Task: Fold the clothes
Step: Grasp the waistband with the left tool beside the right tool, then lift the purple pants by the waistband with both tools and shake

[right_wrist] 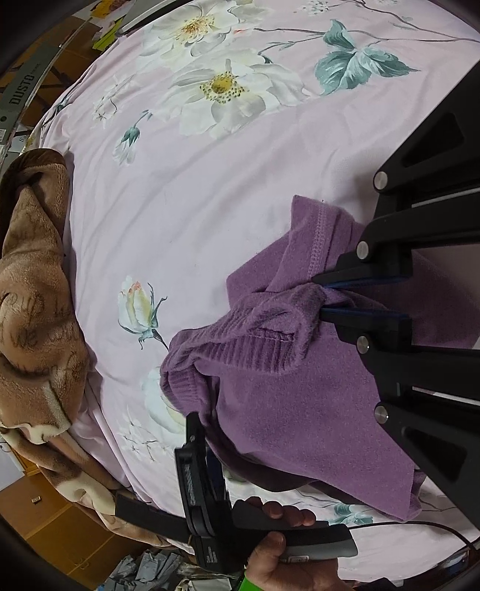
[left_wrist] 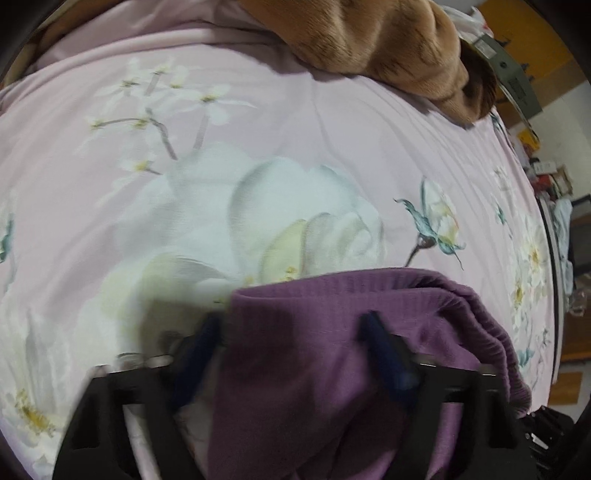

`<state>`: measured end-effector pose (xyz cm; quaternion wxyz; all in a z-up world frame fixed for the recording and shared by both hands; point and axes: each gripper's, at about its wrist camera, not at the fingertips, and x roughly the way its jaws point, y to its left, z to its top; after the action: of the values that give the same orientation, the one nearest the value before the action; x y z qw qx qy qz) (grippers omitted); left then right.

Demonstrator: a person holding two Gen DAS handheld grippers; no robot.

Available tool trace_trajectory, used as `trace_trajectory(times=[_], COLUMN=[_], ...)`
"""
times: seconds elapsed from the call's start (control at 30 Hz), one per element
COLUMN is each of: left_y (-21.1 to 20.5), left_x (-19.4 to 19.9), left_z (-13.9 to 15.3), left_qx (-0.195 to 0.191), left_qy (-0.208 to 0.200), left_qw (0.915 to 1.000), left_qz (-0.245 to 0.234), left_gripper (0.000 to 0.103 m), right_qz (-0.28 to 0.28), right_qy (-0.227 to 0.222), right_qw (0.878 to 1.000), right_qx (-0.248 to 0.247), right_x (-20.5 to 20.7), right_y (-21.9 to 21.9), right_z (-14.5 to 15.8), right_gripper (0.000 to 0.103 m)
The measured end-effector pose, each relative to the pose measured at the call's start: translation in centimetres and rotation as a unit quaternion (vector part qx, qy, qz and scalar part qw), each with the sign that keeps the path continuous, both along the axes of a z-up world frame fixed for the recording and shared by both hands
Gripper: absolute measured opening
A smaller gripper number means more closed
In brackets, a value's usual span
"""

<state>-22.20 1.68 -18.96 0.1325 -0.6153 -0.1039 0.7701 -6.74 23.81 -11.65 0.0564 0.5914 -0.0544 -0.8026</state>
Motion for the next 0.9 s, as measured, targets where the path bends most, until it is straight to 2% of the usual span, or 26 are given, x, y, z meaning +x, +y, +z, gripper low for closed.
trace_trajectory(times=[0.1,0.2,0.27,0.33,0.57,0.7,0.9], left_y=[0.0,-0.4,-0.9,-1.3,-2.1,-3.0,-5.5], left_x=[0.1,0.2,0.5,0.7,3.0,4.2,6.9], left_z=[-0.1,-0.2,0.3,0.8,5.6,10.2,20.1], left_qx=[0.004,0.014,0.022,0.03,0.054,0.072,0.092], left_qy=[0.001,0.0,-0.001,-0.001,0.043,0.077,0.126], left_qw=[1.0,0.9999,0.9997,0.9995,0.9976,0.9943,0.9874], left_qz=[-0.006,-0.006,-0.005,-0.004,0.003,0.013,0.023], left_gripper=[0.056,0.052,0.04,0.017,0.01,0.01,0.01], right_qz=[-0.001,-0.003,-0.007,-0.01,-0.035,-0.053,-0.069], right_qy=[0.0,0.0,0.001,0.005,0.036,0.061,0.114], right_qw=[1.0,1.0,1.0,1.0,0.998,0.996,0.991], right_qx=[-0.002,-0.004,-0.008,-0.012,-0.023,-0.028,-0.029], right_x=[0.0,0.0,0.0,0.1,0.7,1.1,1.9], right_y=[0.0,0.1,0.1,0.2,0.9,1.7,2.3], right_z=[0.0,0.0,0.1,0.4,3.1,5.9,13.8], right_gripper=[0.011,0.011,0.011,0.01,0.006,0.005,0.004])
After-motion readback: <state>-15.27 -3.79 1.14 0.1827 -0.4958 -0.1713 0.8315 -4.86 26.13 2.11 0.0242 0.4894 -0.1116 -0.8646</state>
